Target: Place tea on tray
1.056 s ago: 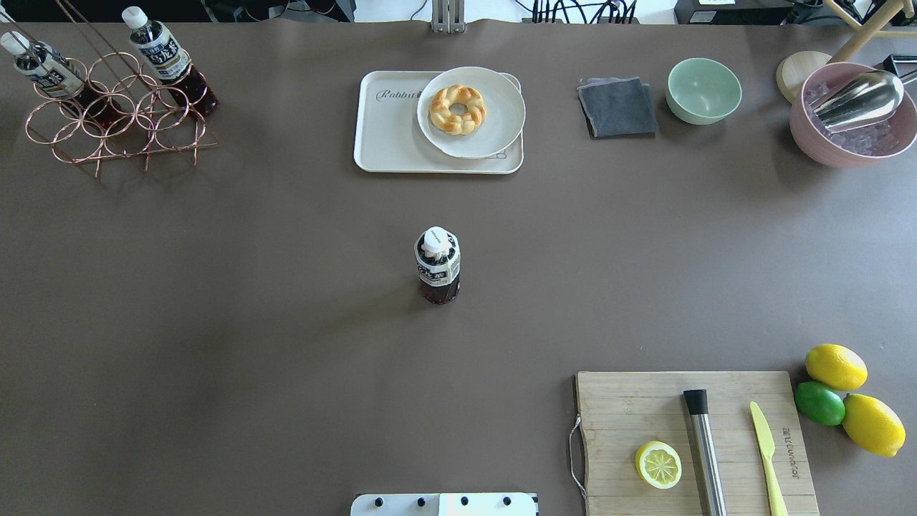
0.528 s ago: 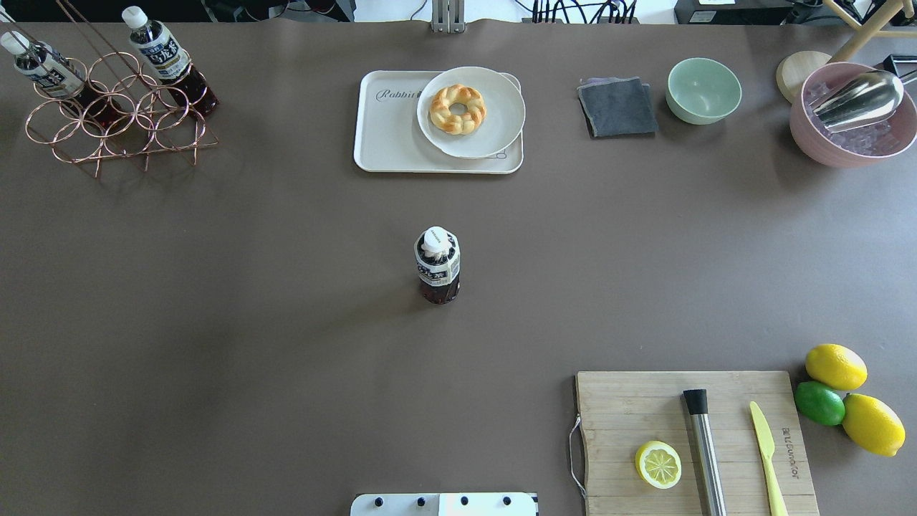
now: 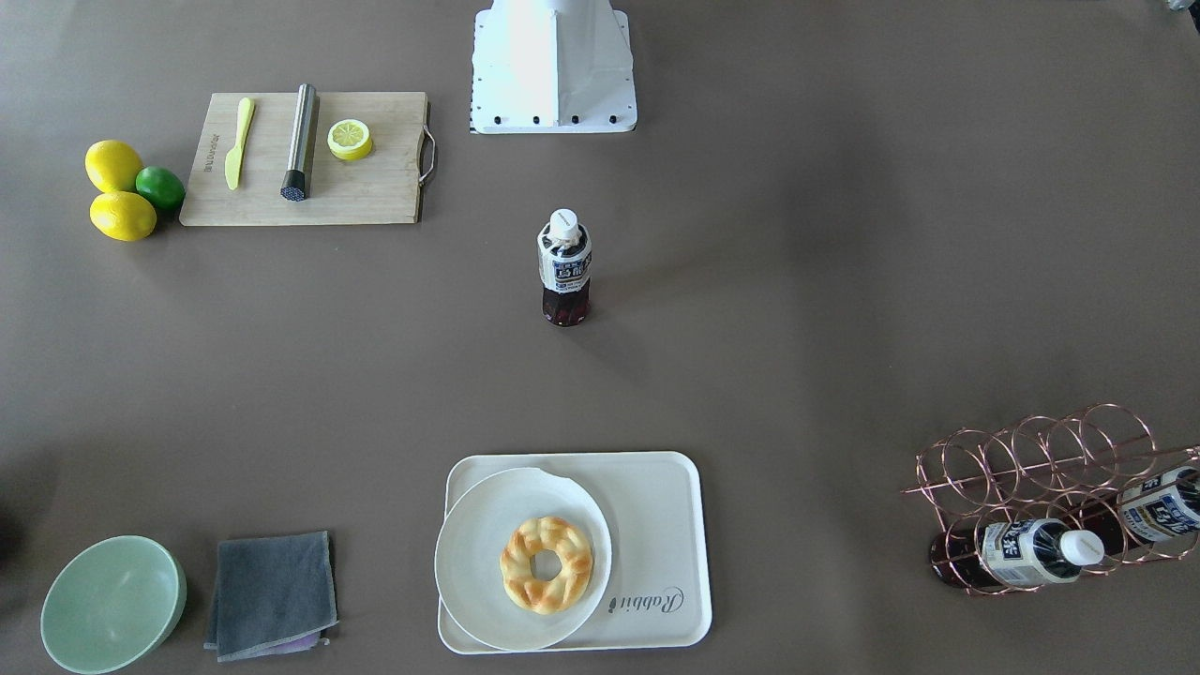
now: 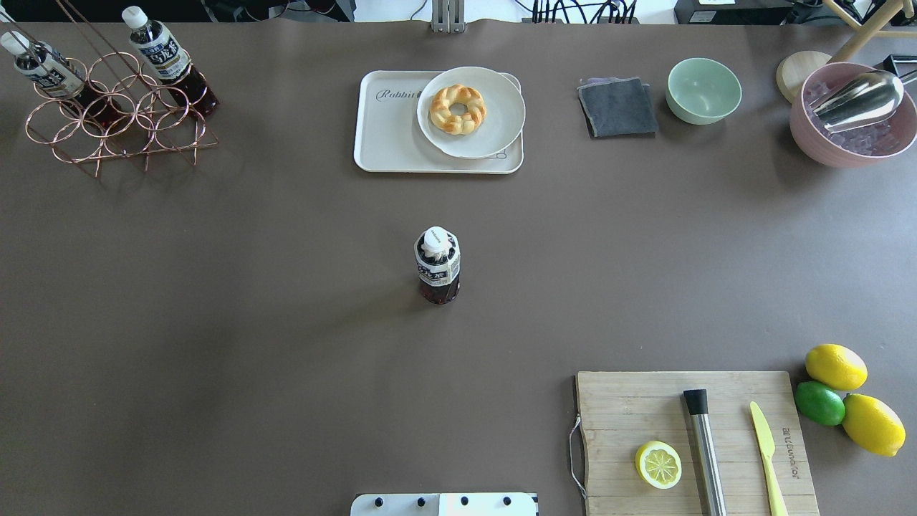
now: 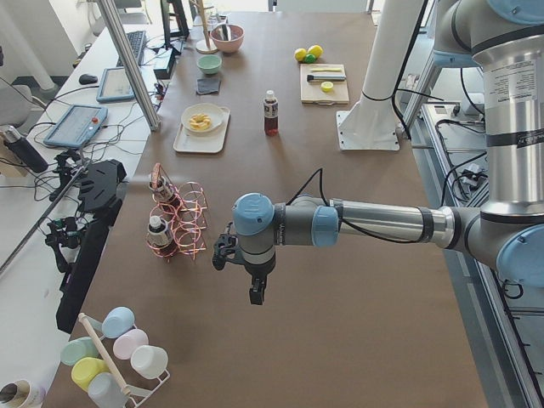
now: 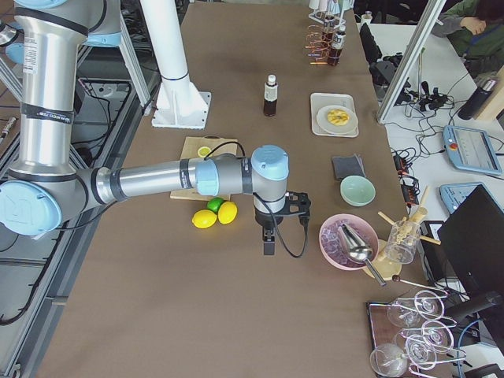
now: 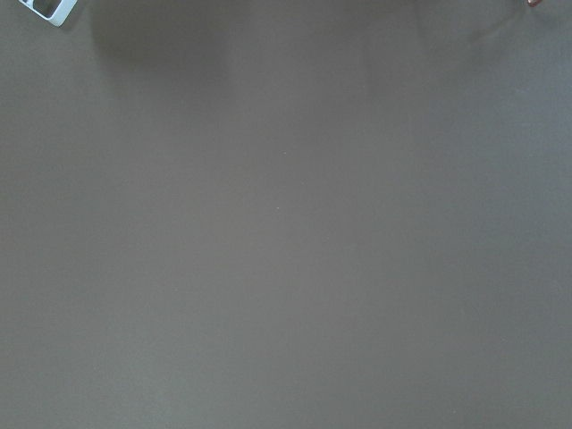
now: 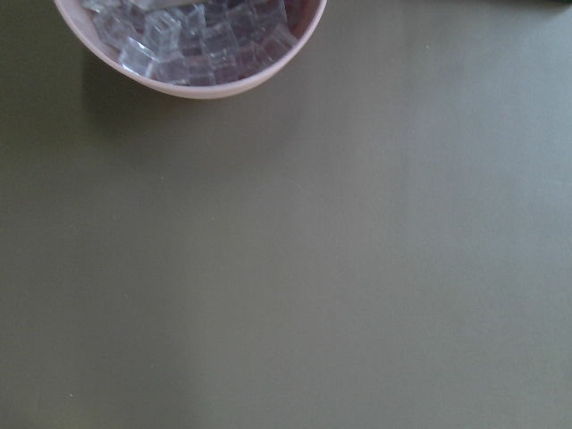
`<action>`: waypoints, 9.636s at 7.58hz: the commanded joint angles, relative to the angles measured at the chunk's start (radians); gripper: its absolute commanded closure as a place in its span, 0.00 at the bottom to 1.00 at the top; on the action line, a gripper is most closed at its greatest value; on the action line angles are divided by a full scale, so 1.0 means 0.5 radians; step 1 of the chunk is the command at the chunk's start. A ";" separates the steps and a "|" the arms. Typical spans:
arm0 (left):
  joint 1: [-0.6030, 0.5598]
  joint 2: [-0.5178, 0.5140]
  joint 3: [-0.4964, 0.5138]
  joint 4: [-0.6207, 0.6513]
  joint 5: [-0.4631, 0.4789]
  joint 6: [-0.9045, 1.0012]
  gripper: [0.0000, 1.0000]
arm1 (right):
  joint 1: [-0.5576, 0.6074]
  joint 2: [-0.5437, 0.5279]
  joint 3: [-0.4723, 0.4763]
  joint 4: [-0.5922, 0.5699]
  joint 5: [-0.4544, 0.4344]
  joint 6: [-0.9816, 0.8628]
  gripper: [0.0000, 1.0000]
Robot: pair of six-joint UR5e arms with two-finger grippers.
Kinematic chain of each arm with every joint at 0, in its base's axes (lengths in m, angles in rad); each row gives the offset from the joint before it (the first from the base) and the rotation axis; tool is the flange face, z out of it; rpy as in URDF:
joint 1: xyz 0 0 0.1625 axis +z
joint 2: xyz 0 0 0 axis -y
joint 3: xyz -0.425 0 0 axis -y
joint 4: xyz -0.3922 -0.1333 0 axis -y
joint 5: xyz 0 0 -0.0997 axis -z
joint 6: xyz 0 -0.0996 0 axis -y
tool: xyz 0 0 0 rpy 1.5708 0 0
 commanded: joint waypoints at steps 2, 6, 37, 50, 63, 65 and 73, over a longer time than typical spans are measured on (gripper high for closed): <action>0.000 0.002 -0.001 -0.001 -0.009 -0.003 0.03 | -0.176 0.442 0.261 0.001 0.153 0.323 0.00; 0.003 -0.004 0.005 -0.004 -0.021 -0.012 0.03 | -1.117 1.457 0.203 0.004 -0.056 1.068 0.00; 0.031 0.008 0.027 0.003 -0.031 -0.012 0.03 | -2.237 1.812 -0.015 0.280 -1.773 1.682 1.00; 0.031 0.002 0.024 0.003 -0.027 -0.015 0.03 | -1.751 2.745 -1.812 0.912 -1.573 1.816 1.00; 0.031 0.005 0.011 0.003 -0.031 -0.012 0.03 | -1.678 2.803 -1.746 0.888 -1.378 1.890 0.01; 0.031 0.014 0.008 0.003 -0.031 -0.009 0.03 | -1.601 2.752 -1.330 0.269 -1.023 1.906 0.01; 0.031 0.023 0.018 0.003 -0.031 0.000 0.03 | -0.890 1.067 -0.022 -0.604 -0.181 0.682 0.00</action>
